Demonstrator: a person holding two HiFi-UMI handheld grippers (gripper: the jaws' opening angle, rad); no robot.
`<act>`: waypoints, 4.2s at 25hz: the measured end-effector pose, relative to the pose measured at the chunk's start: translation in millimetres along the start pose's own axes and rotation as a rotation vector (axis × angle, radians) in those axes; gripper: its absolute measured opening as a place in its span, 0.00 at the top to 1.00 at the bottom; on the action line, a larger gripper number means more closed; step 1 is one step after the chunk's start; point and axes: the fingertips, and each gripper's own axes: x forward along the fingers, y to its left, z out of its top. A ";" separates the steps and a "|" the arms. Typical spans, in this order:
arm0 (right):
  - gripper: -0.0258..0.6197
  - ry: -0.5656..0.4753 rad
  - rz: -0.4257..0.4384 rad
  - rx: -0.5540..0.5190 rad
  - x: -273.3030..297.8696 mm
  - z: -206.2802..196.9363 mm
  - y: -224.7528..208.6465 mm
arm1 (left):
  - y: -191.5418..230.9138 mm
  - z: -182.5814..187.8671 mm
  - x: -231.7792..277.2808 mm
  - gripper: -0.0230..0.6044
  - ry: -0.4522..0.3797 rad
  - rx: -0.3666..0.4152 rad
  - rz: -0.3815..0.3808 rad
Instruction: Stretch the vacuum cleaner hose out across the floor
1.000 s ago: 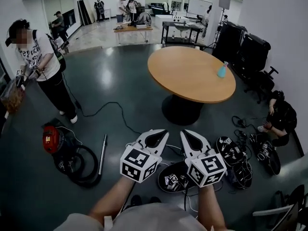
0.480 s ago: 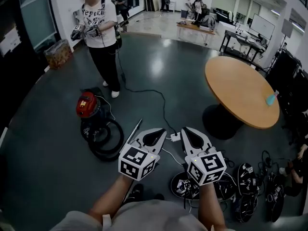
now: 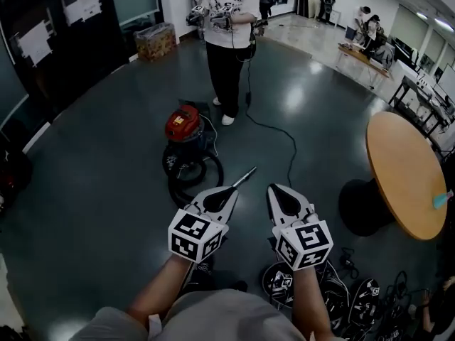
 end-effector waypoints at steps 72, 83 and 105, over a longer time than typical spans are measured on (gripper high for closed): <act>0.95 0.893 0.982 -0.642 480.7 -813.1 -47.7 | 399.3 -707.5 199.4 0.95 0.395 -0.580 0.619; 0.62 0.892 1.211 -1.097 533.5 -945.8 -54.6 | 411.8 -839.9 233.2 0.95 0.408 -0.710 0.666; 0.69 0.853 1.494 -1.113 488.3 -873.6 3.0 | 414.3 -806.1 198.7 0.48 0.234 -1.136 0.628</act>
